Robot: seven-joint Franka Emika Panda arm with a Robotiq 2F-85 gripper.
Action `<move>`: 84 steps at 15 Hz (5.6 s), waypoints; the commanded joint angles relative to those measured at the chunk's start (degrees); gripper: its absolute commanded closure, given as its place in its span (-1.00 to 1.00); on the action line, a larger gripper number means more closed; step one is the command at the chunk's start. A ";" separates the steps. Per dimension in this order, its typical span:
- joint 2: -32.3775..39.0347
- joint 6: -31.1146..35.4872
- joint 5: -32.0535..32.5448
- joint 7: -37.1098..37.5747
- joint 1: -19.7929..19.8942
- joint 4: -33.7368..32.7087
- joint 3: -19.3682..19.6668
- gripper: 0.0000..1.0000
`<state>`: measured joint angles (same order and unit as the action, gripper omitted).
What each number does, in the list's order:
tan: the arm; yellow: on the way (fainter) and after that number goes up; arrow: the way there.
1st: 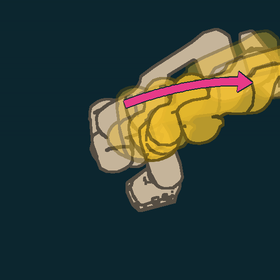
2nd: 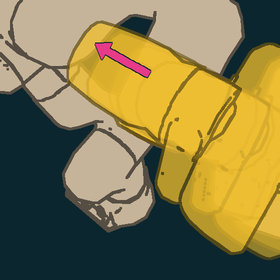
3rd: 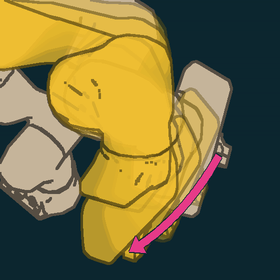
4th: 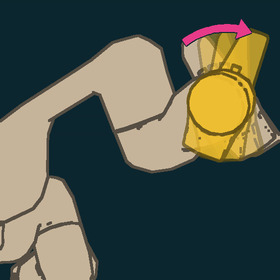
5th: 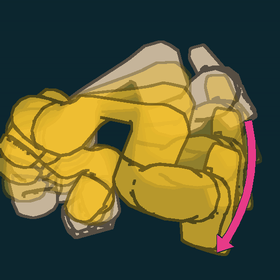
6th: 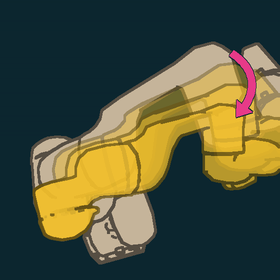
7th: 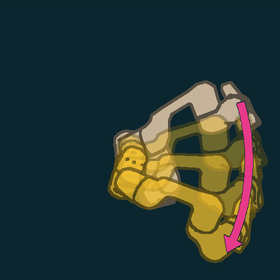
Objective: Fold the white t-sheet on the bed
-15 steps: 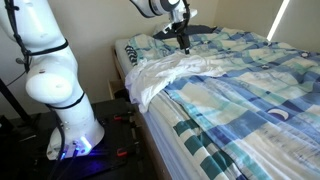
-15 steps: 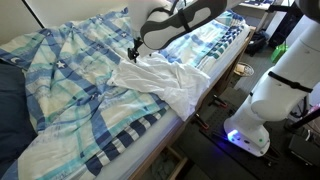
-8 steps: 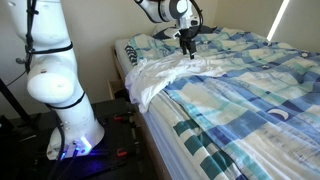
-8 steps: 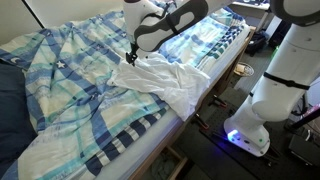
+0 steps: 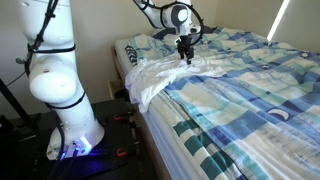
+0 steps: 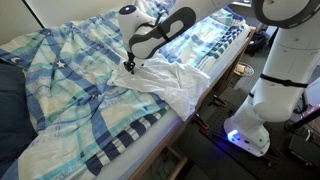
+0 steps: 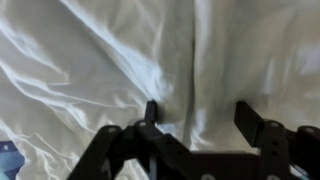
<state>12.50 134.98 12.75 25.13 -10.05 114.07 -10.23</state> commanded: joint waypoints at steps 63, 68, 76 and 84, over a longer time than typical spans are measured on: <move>-2.01 -6.22 1.22 2.91 -1.88 -7.52 3.43 0.51; -2.03 -6.42 1.26 2.88 -1.97 -7.66 3.41 1.00; -3.03 -6.76 1.53 3.16 -2.21 -8.48 3.41 0.98; -5.34 -7.48 2.46 3.46 -2.34 -9.96 3.27 0.98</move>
<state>8.61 129.58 14.73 27.69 -11.88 105.57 -7.23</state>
